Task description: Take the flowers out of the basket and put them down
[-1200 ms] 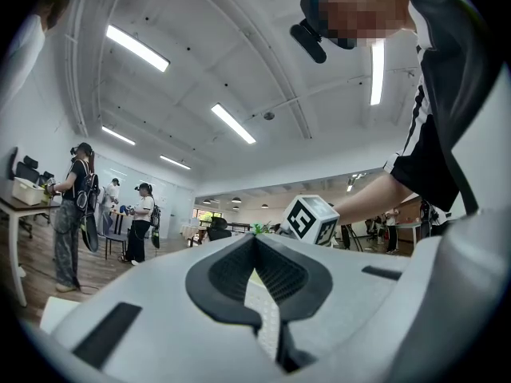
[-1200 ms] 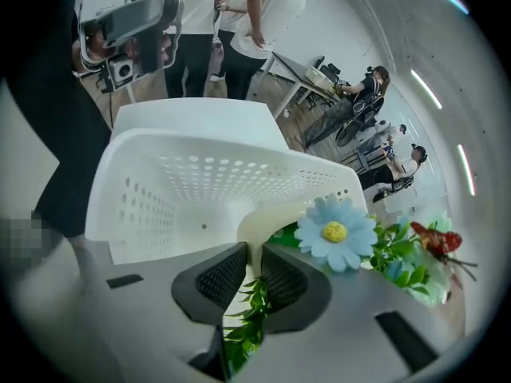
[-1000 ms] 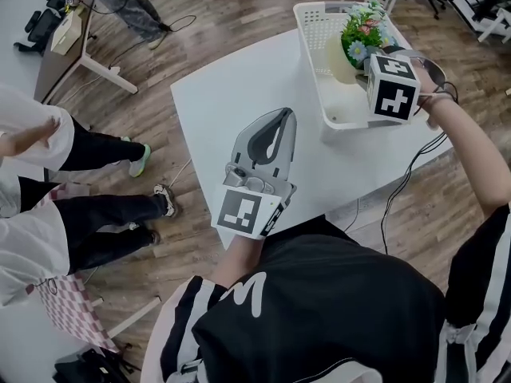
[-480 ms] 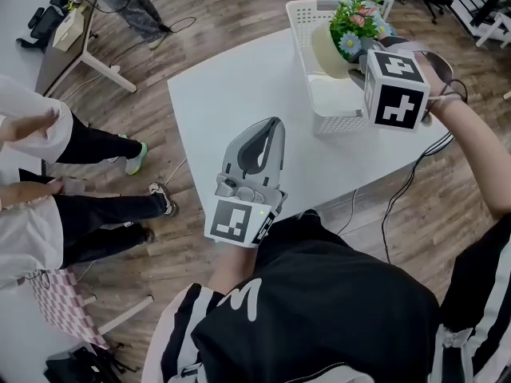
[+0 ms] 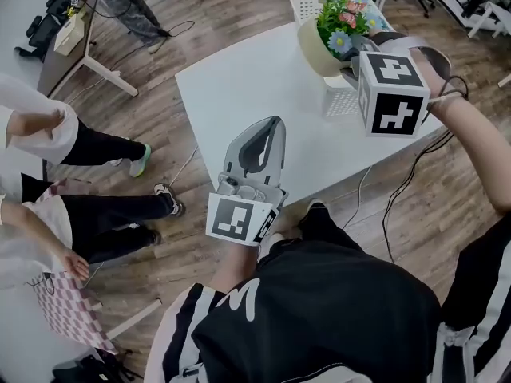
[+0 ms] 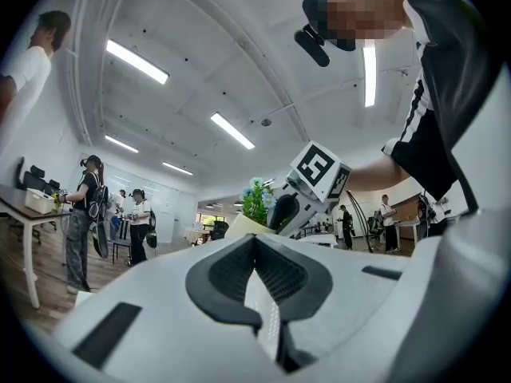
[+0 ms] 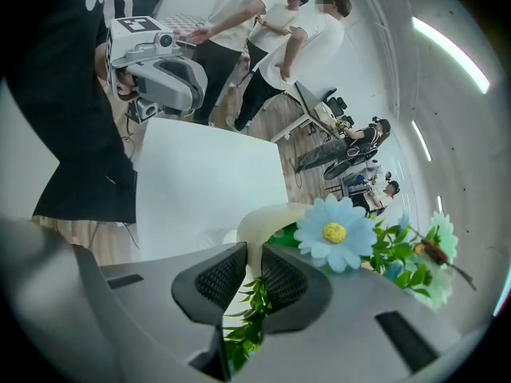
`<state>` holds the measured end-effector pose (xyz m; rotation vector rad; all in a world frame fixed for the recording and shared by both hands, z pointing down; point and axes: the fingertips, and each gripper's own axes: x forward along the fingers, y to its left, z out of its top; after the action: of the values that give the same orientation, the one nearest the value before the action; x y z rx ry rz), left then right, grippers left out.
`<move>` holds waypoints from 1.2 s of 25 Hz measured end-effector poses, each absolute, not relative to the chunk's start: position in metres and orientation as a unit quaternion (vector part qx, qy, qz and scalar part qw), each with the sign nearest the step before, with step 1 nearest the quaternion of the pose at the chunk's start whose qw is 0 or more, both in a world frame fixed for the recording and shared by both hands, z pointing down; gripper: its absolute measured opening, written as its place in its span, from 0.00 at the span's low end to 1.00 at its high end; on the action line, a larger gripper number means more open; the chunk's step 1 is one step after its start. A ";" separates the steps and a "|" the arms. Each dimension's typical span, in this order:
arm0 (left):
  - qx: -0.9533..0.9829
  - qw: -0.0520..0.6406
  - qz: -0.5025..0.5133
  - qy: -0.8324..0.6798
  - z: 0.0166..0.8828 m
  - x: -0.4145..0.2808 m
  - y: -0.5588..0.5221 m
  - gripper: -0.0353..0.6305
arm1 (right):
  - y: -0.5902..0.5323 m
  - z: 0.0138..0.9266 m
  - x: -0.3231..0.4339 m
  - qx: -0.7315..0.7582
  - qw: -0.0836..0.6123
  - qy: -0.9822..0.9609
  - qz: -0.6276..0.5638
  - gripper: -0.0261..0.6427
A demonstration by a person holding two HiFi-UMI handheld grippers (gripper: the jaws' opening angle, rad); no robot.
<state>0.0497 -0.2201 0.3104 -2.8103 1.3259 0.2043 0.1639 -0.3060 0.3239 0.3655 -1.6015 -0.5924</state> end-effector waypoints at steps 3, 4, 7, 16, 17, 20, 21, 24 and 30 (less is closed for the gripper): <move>-0.903 0.013 0.065 0.424 0.311 0.031 -0.203 0.06 | -0.284 0.324 0.141 0.158 0.642 -0.704 -0.260 0.14; -0.904 0.012 0.065 0.423 0.312 0.024 -0.197 0.06 | -0.277 0.324 0.133 0.157 0.641 -0.704 -0.262 0.14; -0.905 0.012 0.065 0.420 0.311 0.008 -0.178 0.06 | -0.256 0.327 0.110 0.153 0.641 -0.704 -0.264 0.15; -0.905 0.008 0.061 0.421 0.319 -0.033 -0.139 0.06 | -0.219 0.361 0.066 0.129 0.656 -0.693 -0.272 0.15; -0.905 0.007 0.060 0.420 0.321 -0.036 -0.136 0.06 | -0.215 0.367 0.062 0.126 0.658 -0.691 -0.272 0.15; -0.906 0.003 0.054 0.420 0.329 -0.044 -0.126 0.06 | -0.206 0.388 0.053 0.116 0.663 -0.687 -0.272 0.15; -0.906 0.002 0.053 0.419 0.331 -0.046 -0.124 0.06 | -0.203 0.395 0.051 0.113 0.665 -0.686 -0.272 0.15; -0.906 -0.001 0.054 0.420 0.334 -0.051 -0.118 0.06 | -0.197 0.415 0.050 0.104 0.674 -0.680 -0.269 0.15; -0.906 -0.012 0.052 0.420 0.343 -0.058 -0.109 0.06 | -0.189 0.454 0.044 0.089 0.689 -0.669 -0.264 0.15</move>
<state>-0.0583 -0.1093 0.3430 -2.8687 1.3290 0.1643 0.0441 -0.1894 0.4542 0.2000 -1.4974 -0.5914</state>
